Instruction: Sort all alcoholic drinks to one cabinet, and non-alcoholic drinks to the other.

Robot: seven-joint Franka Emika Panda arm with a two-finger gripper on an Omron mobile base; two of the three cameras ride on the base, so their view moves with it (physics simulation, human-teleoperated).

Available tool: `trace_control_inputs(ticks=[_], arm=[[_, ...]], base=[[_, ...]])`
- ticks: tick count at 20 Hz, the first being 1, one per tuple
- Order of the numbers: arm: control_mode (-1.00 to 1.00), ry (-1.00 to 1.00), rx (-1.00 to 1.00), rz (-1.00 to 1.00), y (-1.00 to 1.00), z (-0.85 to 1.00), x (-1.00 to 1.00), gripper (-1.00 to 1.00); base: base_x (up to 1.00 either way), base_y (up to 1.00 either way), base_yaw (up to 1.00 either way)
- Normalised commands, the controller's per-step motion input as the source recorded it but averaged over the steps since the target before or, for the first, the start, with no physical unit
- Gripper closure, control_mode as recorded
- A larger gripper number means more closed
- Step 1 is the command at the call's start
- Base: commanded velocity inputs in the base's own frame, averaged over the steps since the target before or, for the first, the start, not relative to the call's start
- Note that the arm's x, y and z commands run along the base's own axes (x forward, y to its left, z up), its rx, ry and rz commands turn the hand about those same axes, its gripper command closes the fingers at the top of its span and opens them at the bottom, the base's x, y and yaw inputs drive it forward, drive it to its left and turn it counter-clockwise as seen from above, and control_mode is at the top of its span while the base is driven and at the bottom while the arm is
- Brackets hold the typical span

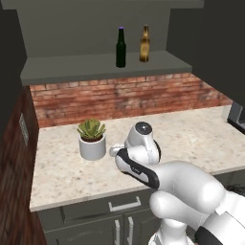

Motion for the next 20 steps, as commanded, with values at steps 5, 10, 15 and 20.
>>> trace_control_inputs(ticks=[5, 10, 15, 20], arm=[[-1.00, 0.00, 0.00, 0.00, 0.00, -0.15, 0.05, -1.00], [-1.00, 0.00, 0.00, 0.00, 0.00, -0.11, 0.13, -1.00], [-1.00, 0.00, 0.00, 0.00, 0.00, -0.10, 0.11, -1.00], [-1.00, 0.00, 0.00, 0.00, 0.00, -0.10, 0.05, -1.00]], base=[[0.00, 0.00, 0.00], [0.00, 0.00, 0.00], [0.00, 0.00, 0.00], [0.00, 0.00, 0.00]])
